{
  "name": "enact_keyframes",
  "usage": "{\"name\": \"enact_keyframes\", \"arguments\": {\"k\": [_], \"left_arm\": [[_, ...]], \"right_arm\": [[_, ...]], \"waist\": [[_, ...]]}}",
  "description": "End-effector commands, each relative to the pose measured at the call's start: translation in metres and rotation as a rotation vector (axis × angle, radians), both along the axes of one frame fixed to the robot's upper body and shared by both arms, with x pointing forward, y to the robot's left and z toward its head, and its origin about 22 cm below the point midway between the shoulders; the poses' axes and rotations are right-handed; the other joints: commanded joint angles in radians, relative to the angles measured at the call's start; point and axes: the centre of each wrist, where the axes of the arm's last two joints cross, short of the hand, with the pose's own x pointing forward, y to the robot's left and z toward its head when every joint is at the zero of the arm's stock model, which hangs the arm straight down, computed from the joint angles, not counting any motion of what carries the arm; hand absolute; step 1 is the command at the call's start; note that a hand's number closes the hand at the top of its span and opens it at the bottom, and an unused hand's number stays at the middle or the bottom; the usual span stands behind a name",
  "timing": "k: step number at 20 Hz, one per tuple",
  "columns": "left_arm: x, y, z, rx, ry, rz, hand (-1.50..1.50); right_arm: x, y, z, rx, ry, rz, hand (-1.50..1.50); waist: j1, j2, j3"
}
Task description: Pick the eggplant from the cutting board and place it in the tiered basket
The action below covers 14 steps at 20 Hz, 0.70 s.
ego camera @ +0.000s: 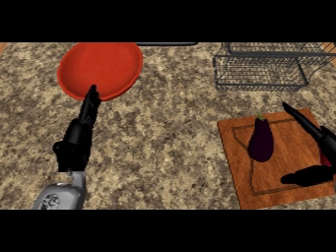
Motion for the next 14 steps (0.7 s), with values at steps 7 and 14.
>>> {"name": "enact_keyframes", "arguments": {"k": [7, 14], "left_arm": [[0.002, 0.013, 0.006, 0.002, 0.010, 0.015, 0.00], [-0.001, -0.009, 0.003, 0.009, 0.019, -0.010, 0.00]], "right_arm": [[0.002, 0.011, -0.011, 0.027, 0.002, 0.010, -1.50], [0.015, 0.015, -0.016, 0.054, 0.033, 0.021, -1.50]], "waist": [[-0.001, 0.000, 0.000], [0.000, 0.000, 0.000]]}}
